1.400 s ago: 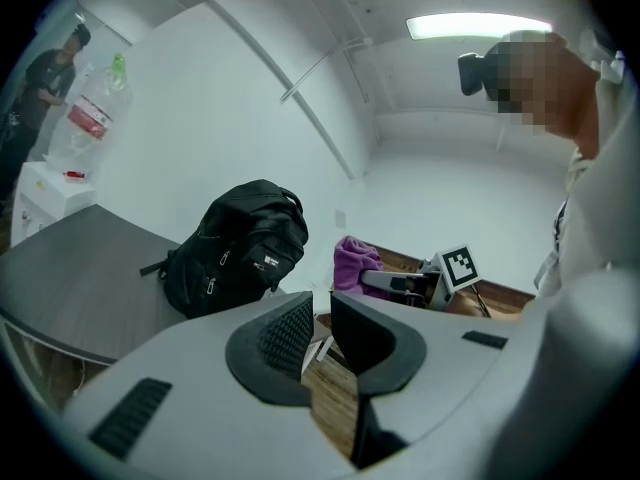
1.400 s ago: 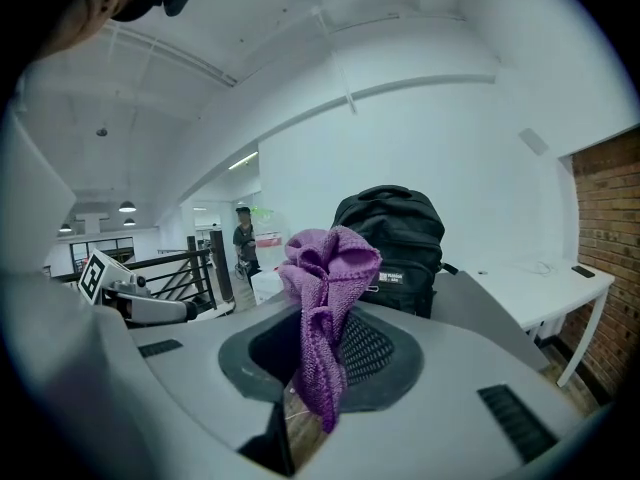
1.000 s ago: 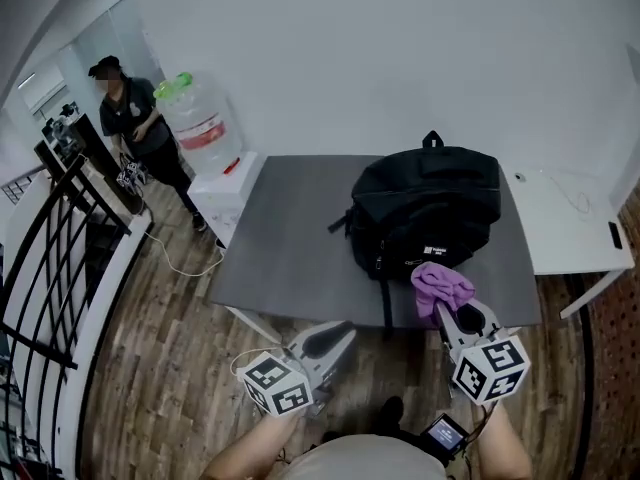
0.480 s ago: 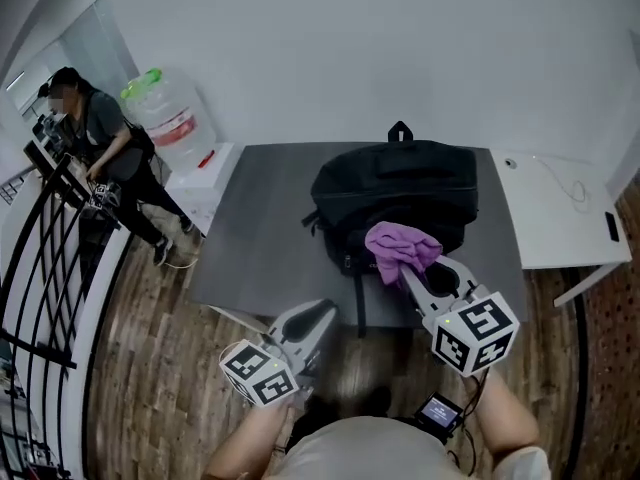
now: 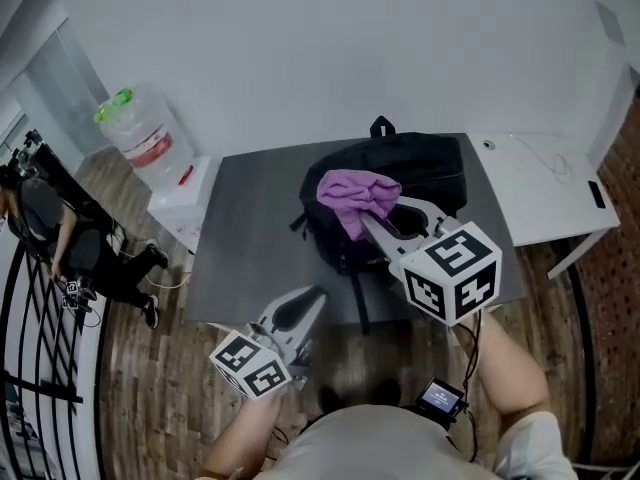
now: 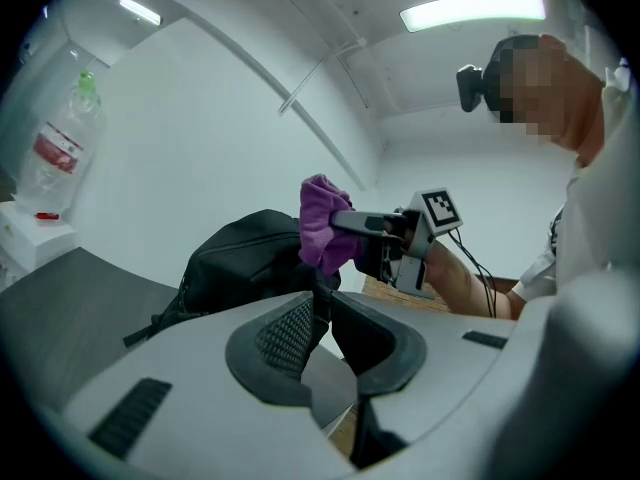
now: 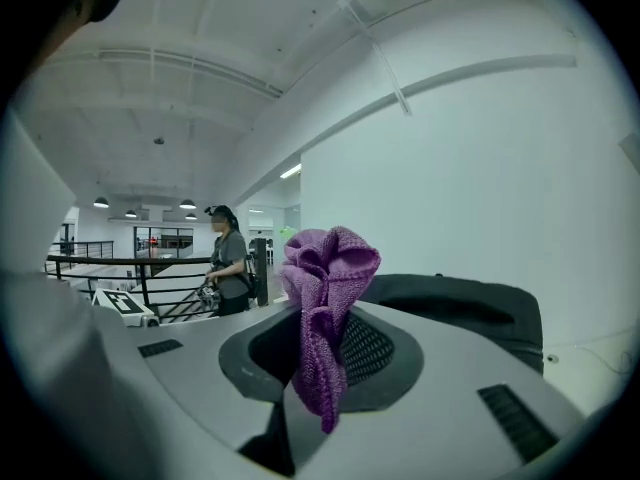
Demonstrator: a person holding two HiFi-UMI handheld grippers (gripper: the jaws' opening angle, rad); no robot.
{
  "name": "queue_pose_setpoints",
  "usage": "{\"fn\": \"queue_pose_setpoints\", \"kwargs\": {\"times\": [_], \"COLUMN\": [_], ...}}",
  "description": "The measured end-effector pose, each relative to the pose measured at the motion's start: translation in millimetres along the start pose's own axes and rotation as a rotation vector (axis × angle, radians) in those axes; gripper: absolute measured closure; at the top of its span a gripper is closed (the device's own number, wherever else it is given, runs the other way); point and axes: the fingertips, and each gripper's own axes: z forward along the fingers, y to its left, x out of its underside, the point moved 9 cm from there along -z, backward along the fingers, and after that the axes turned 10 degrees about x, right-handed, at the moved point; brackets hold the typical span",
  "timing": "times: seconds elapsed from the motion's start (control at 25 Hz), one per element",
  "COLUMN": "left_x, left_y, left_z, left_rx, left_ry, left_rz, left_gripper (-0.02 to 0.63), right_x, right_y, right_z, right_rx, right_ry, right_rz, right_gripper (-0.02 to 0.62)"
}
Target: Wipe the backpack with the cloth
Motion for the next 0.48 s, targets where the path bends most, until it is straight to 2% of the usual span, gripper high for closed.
{"fn": "queue_pose_setpoints", "kwargs": {"times": [0.24, 0.48], "left_x": [-13, -11], "left_y": [9, 13], "left_z": [-6, -8], "left_rx": [0.038, 0.067], "left_ry": [-0.002, -0.005], "left_rz": [0.01, 0.023], "left_gripper": [0.549, 0.549], "right_x": [-48, -38], "right_y": [-8, -28], "right_z": [32, 70], "right_rx": [0.089, 0.18], "right_ry": [-0.013, 0.093], "right_rz": [-0.07, -0.057], "right_gripper": [0.518, 0.518]}}
